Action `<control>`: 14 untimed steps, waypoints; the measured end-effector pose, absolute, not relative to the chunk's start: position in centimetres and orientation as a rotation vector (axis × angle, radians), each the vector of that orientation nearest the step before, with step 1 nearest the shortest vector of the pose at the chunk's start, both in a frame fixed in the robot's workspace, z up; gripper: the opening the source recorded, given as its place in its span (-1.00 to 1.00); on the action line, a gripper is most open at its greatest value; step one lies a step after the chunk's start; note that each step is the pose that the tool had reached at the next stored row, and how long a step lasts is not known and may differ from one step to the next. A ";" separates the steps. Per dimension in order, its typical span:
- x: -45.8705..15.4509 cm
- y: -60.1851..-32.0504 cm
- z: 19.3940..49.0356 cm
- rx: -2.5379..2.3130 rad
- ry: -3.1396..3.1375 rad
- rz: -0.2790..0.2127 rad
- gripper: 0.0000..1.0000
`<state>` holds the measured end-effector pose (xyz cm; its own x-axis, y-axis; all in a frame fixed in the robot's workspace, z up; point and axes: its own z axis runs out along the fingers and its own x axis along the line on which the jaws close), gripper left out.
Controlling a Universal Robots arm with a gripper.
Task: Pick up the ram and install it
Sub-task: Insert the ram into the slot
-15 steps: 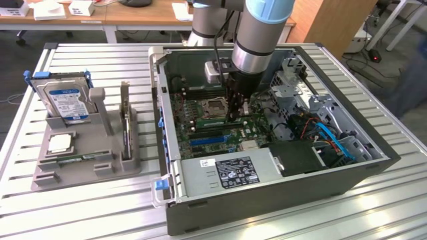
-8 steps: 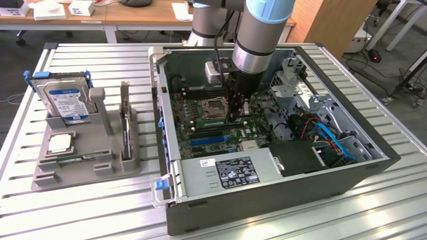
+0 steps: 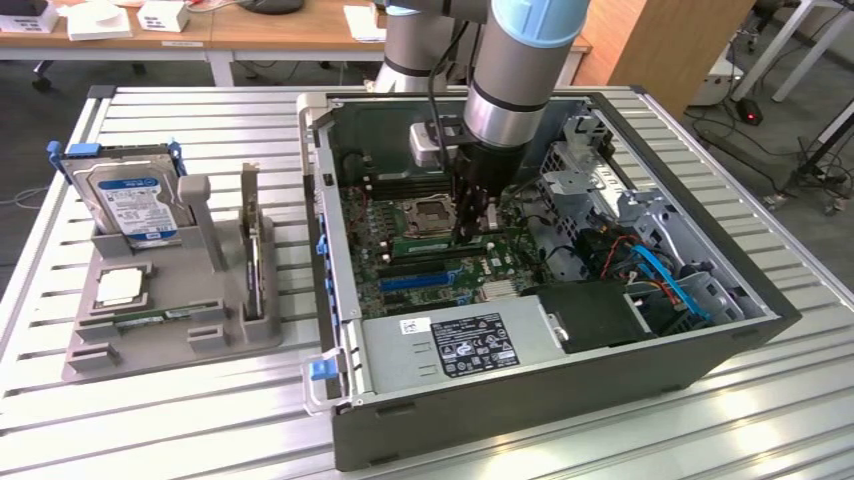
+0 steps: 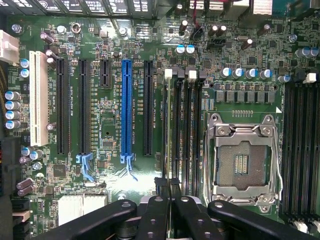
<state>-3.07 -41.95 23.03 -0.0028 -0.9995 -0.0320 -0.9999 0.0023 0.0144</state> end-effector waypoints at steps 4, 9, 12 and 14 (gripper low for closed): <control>-3.1 -41.9 22.9 -2.209 2.215 0.051 -0.79; -3.1 -41.9 22.9 -2.210 2.215 0.051 -0.79; -3.1 -41.9 22.9 -2.210 2.215 0.051 -0.79; -3.1 -41.9 22.9 -2.210 2.215 0.051 -0.79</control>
<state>-3.08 -41.95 22.88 -0.0025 -0.9995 -0.0320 -0.9999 0.0020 0.0144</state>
